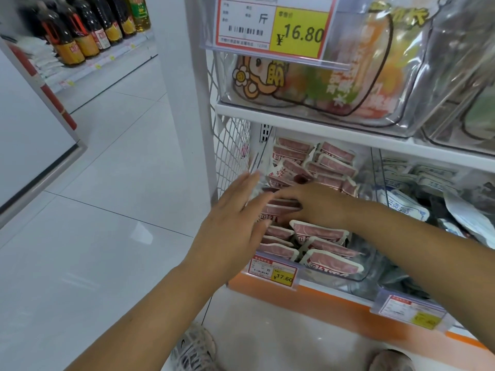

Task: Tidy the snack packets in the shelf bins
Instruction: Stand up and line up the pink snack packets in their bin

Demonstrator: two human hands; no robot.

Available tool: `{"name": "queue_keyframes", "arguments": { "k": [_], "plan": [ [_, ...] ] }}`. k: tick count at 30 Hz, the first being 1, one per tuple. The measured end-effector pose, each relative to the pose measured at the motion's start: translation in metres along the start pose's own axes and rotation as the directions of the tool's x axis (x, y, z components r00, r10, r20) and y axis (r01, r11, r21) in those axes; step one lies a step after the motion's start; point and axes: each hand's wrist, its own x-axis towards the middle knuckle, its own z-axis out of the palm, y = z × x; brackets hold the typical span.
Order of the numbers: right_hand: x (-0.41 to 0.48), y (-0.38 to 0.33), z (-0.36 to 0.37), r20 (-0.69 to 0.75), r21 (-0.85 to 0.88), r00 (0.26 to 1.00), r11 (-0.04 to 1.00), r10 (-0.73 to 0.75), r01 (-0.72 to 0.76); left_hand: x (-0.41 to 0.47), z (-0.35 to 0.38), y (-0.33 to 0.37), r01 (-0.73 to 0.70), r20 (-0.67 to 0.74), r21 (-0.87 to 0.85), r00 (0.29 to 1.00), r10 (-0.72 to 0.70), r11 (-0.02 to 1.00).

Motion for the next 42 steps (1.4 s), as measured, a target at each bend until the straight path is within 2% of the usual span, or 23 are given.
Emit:
{"name": "queue_keyframes", "arguments": {
  "k": [2, 4, 6, 8, 12, 16, 17, 20, 22, 24, 26, 28, 29, 32, 33, 37, 38, 41, 42],
  "plan": [
    [-0.011, -0.002, -0.008, 0.014, 0.044, 1.0, 0.999, 0.0, -0.001, 0.005, 0.003, 0.011, -0.074, 0.03, 0.03, 0.997, 0.073, 0.997],
    [-0.024, 0.002, -0.025, -0.098, 0.116, 0.994, 0.992, 0.053, -0.042, 0.013, 0.005, 0.021, -0.114, 0.077, 0.115, 0.991, 0.105, 0.987],
    [-0.031, 0.009, -0.04, -0.252, 0.179, 0.955, 0.978, 0.154, -0.111, 0.024, 0.004, 0.031, -0.089, 0.114, 0.223, 0.991, 0.065, 0.971],
    [-0.029, 0.014, -0.045, -0.31, 0.16, 0.927, 0.973, 0.209, -0.166, 0.031, 0.004, 0.037, -0.095, 0.144, 0.245, 0.988, 0.061, 0.965],
    [-0.014, 0.008, -0.041, -0.23, -0.012, 0.955, 0.981, 0.187, -0.195, 0.036, 0.014, 0.035, -0.103, 0.252, 0.196, 0.966, 0.051, 0.975],
    [0.003, 0.001, -0.035, -0.257, -0.284, 0.958, 0.938, 0.124, -0.198, 0.031, 0.018, 0.035, -0.094, 0.245, 0.144, 0.968, 0.057, 0.985],
    [0.005, 0.0, -0.034, -0.274, -0.276, 0.954, 0.939, 0.125, -0.203, 0.029, 0.018, 0.035, -0.085, 0.244, 0.122, 0.968, 0.053, 0.989],
    [0.008, 0.004, -0.03, -0.291, -0.097, 0.948, 0.982, 0.126, -0.16, 0.023, 0.017, 0.037, -0.058, 0.212, 0.088, 0.976, 0.038, 0.994],
    [0.008, 0.007, -0.023, -0.24, -0.138, 0.967, 0.983, 0.084, -0.12, 0.025, 0.016, 0.039, -0.038, 0.171, 0.083, 0.985, 0.024, 0.996],
    [0.003, 0.01, -0.019, -0.193, -0.145, 0.979, 0.985, 0.062, -0.091, 0.027, 0.02, 0.039, 0.0, 0.197, 0.102, 0.98, -0.021, 0.995],
    [-0.004, 0.014, -0.025, -0.263, 0.01, 0.958, 0.993, 0.115, -0.117, 0.03, 0.025, 0.036, 0.021, 0.225, 0.144, 0.973, -0.053, 0.989],
    [-0.009, 0.021, -0.035, -0.389, 0.181, 0.892, 0.969, 0.229, -0.17, 0.032, 0.027, 0.034, 0.018, 0.226, 0.148, 0.973, -0.051, 0.989],
    [-0.009, 0.022, -0.039, -0.397, 0.175, 0.882, 0.964, 0.254, -0.199, 0.032, 0.028, 0.034, 0.02, 0.228, 0.135, 0.972, -0.051, 0.991],
    [0.008, 0.016, -0.03, -0.237, -0.005, 0.942, 0.969, 0.239, -0.248, 0.03, 0.027, 0.035, 0.023, 0.233, 0.1, 0.971, -0.046, 0.995],
    [0.016, 0.014, -0.027, -0.234, -0.031, 0.943, 0.968, 0.236, -0.25, 0.029, 0.027, 0.035, 0.025, 0.229, 0.092, 0.972, -0.045, 0.995],
    [0.03, 0.014, -0.03, -0.438, 0.038, 0.861, 0.962, 0.259, -0.27, 0.03, 0.026, 0.034, 0.05, 0.214, 0.088, 0.974, -0.068, 0.995],
    [0.03, 0.015, -0.029, -0.412, 0.045, 0.871, 0.961, 0.266, -0.272, 0.03, 0.026, 0.033, 0.057, 0.214, 0.087, 0.974, -0.075, 0.995],
    [0.027, 0.014, -0.024, -0.192, 0.036, 0.953, 0.972, 0.233, -0.23, 0.032, 0.027, 0.032, 0.046, 0.197, 0.088, 0.978, -0.063, 0.995],
    [0.023, 0.012, -0.026, -0.159, 0.043, 0.964, 0.977, 0.212, -0.208, 0.032, 0.027, 0.032, 0.041, 0.189, 0.082, 0.98, -0.056, 0.996]
  ]
}}
